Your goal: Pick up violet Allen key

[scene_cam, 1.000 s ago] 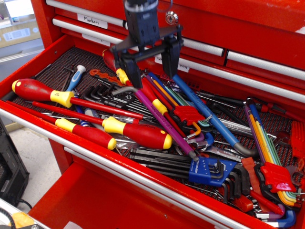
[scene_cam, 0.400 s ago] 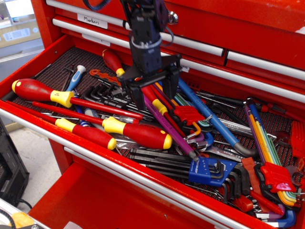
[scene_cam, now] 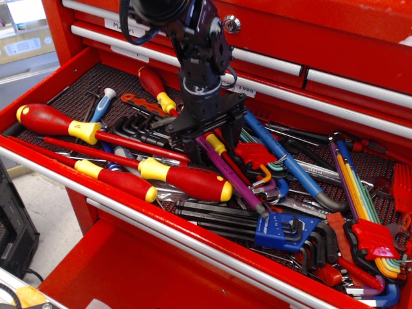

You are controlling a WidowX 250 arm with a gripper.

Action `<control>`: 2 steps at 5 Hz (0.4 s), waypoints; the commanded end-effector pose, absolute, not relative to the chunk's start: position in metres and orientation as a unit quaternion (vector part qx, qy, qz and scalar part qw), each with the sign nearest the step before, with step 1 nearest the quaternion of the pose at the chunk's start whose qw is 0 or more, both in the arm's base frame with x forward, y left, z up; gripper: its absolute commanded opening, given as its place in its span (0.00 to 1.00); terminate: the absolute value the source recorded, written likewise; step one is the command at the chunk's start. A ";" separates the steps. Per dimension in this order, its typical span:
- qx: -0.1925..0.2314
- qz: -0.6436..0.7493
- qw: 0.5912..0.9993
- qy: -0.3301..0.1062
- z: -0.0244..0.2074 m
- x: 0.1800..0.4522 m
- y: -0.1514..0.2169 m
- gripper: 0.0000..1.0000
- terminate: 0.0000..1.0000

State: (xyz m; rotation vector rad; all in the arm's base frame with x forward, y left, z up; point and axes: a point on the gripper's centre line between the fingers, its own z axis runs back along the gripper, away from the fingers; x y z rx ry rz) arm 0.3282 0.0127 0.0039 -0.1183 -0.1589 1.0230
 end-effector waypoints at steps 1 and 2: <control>-0.075 0.508 0.854 -0.081 0.005 0.324 0.024 1.00 0.00; -0.080 0.511 0.852 -0.084 0.002 0.323 0.023 0.00 0.00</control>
